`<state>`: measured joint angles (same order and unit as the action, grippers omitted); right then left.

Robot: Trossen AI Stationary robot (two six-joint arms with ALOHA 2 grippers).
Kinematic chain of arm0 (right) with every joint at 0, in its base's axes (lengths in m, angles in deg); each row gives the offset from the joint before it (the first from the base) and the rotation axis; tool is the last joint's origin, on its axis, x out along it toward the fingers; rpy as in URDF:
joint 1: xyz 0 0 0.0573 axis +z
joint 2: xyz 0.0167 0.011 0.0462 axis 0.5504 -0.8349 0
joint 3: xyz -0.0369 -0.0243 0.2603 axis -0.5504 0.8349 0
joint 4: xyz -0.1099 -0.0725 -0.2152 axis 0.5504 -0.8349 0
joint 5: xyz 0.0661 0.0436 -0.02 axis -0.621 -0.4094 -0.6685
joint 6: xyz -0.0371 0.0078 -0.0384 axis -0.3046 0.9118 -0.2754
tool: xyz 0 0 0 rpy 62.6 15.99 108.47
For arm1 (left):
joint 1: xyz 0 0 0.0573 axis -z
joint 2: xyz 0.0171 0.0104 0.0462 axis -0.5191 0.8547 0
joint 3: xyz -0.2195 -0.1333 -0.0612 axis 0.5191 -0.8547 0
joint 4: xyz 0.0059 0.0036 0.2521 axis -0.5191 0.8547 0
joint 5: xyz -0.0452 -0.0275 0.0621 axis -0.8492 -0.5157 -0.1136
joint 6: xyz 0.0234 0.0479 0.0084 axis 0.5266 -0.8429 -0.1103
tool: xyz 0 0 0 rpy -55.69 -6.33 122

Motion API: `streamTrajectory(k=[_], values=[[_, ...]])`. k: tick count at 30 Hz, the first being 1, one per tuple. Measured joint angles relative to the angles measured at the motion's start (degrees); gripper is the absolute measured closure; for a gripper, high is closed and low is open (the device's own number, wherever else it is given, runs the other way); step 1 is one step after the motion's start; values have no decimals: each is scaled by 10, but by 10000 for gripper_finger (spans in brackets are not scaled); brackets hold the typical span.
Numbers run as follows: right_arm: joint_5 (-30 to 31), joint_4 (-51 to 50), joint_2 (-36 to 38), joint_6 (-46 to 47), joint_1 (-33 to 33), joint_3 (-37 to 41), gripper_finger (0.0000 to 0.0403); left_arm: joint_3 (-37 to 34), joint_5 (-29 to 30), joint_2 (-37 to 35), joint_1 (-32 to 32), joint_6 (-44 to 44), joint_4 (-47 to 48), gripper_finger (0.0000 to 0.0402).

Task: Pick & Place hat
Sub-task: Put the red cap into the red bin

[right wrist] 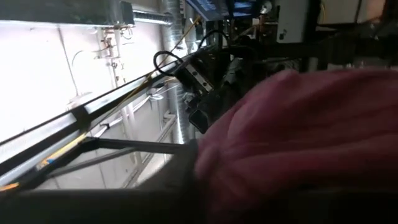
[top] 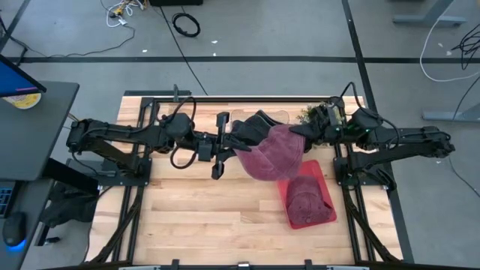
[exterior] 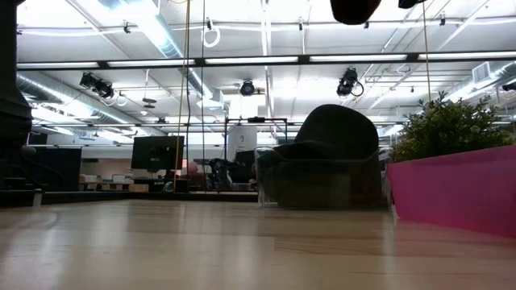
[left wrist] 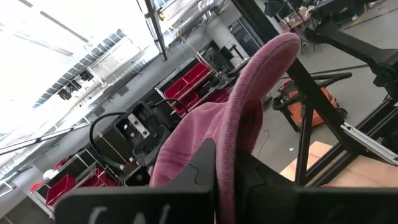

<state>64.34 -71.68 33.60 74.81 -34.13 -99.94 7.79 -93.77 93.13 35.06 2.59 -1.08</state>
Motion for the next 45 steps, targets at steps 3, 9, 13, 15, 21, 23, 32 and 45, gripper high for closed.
streamTrajectory(k=[3, 9, 13, 15, 21, 23, 32, 45], values=[[-1, 31, 0, -29, 0, 0, 387, 0, 16, 0, 0, 0, 3, 390], [-5, 54, 2, -45, 0, 0, 389, 0, 104, 0, 0, 26, 5, 360], [1, 55, 10, -61, 0, 0, 393, 0, 202, 0, 0, 66, 6, 337], [3, 54, 16, -67, 0, 0, 393, 0, 241, 0, 0, 97, 6, 325], [4, 42, 36, -83, 1, 0, 396, 0, 264, 0, 0, 201, -8, 266], [9, 42, 40, -89, 1, 0, 396, 0, 285, 0, 0, 212, -7, 240], [26, 13, 72, -100, 1, 0, 397, 0, 397, 0, 20, 191, -10, 138], [71, -45, 127, -118, 1, 0, 397, 0, 422, 0, 57, 115, 40, 124]])
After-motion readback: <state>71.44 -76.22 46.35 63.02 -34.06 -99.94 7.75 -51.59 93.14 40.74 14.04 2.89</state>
